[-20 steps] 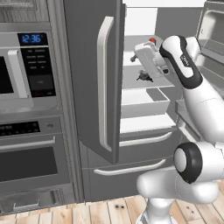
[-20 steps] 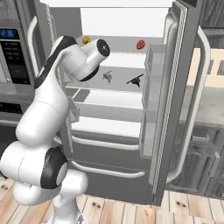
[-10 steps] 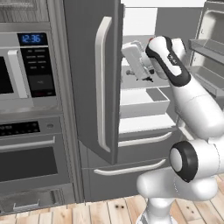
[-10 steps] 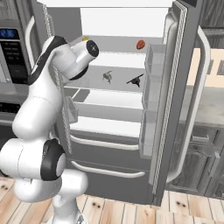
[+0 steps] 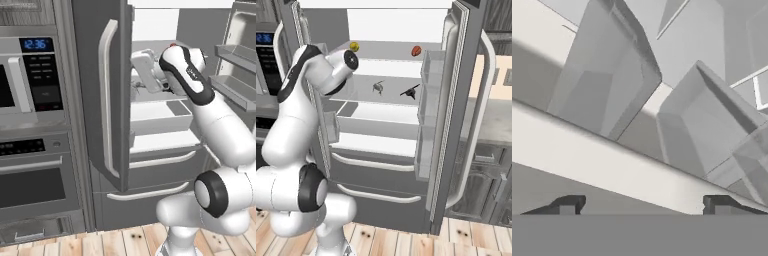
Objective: Gather the lemon and sweet potato from the fridge and place them on a tray on the dining counter. Then gather the fishs from the fridge and place them on the other tray.
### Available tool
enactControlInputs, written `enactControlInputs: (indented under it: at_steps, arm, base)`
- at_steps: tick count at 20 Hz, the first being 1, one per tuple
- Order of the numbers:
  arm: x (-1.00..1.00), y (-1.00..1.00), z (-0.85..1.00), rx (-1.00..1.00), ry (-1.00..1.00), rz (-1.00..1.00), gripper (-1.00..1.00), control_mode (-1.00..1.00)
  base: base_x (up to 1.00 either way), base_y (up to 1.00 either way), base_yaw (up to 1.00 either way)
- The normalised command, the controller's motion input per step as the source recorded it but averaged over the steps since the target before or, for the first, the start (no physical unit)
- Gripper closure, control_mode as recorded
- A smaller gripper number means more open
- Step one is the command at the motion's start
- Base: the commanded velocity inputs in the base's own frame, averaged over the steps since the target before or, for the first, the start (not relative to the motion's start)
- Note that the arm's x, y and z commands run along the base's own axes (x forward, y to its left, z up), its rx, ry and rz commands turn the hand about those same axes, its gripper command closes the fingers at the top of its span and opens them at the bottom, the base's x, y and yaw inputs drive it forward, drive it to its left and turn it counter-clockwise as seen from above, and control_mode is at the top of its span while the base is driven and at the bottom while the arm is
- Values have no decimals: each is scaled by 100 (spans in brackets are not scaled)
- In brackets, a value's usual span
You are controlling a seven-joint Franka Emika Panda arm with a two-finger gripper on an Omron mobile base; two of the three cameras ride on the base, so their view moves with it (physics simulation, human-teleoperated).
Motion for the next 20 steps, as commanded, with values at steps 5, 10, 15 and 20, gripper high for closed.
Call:
enactControlInputs:
  at_steps: [5, 10, 15, 20]
  arm:
    - [-1, 69, -5, 0, 1, 0, -100, -100]
    - [-6, 68, -1, 0, 0, 0, -100, -100]
    - [-9, 68, -6, -1, 1, 0, -100, -100]
    - [-9, 67, -8, -2, 4, 0, -100, -100]
  base:
    - [0, 0, 0]
    - [0, 0, 0]
    - [0, 0, 0]
    - [0, 0, 0]
